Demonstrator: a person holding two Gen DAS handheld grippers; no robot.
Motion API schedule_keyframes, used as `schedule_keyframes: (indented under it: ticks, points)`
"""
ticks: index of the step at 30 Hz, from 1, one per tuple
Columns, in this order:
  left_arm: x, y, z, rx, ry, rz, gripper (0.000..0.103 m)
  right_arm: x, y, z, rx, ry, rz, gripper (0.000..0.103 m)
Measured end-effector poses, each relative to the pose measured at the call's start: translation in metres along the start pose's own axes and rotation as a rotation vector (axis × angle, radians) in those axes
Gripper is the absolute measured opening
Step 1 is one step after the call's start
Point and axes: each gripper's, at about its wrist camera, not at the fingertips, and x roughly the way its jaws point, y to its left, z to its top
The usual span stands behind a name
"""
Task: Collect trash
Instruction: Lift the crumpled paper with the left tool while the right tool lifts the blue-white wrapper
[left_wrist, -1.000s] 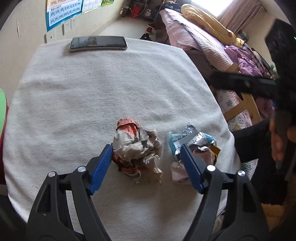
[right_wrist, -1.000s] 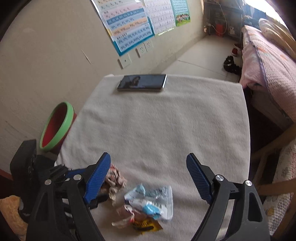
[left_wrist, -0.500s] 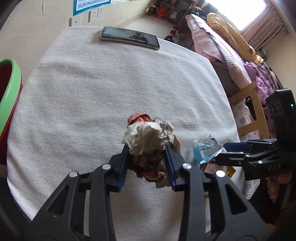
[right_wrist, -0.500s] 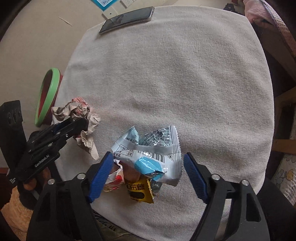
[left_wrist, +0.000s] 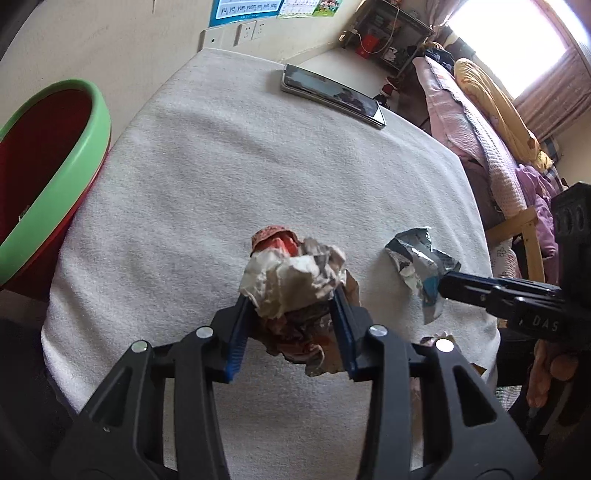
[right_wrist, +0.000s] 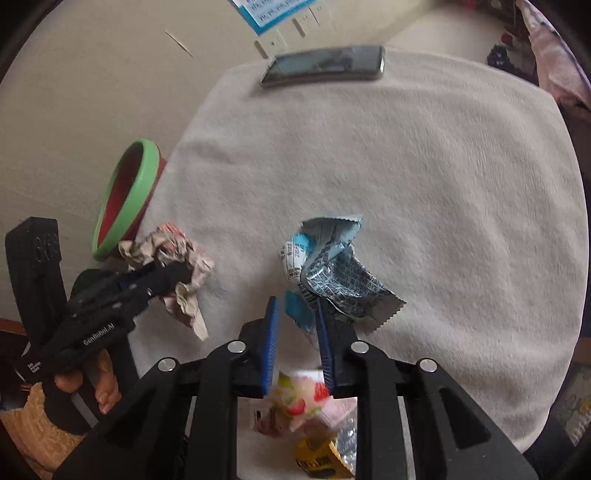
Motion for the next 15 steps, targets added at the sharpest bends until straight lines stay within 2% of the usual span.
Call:
schedule_keyframes:
  ticks: [1, 3, 4, 5, 8, 11, 15]
  points:
    - [0.000, 0.001, 0.000, -0.005, -0.001, 0.002, 0.041, -0.001, 0.004, 0.001, -0.018, -0.017, -0.001, 0.018]
    - [0.000, 0.002, 0.000, -0.013, -0.007, 0.007, 0.050, -0.005, 0.009, -0.001, -0.049, -0.055, -0.027, 0.021]
    - [0.000, 0.001, -0.001, -0.015, -0.008, 0.011, 0.053, -0.008, 0.010, -0.002, -0.063, -0.080, -0.054, 0.028]
    - [0.000, 0.001, -0.001, -0.016, -0.008, 0.011, 0.055, -0.012, 0.009, -0.002, -0.067, -0.106, -0.070, 0.044]
    - [0.004, -0.002, -0.003, -0.016, 0.002, 0.017, 0.064, -0.022, 0.000, 0.000, -0.029, -0.172, -0.083, 0.061]
    - [0.008, -0.004, -0.006, -0.007, 0.011, 0.026, 0.065, -0.010, -0.005, 0.003, -0.003, -0.153, -0.115, 0.070]
    - [0.010, -0.006, -0.008, 0.002, 0.013, 0.038, 0.065, 0.015, -0.008, 0.000, -0.011, -0.068, -0.140, 0.071]
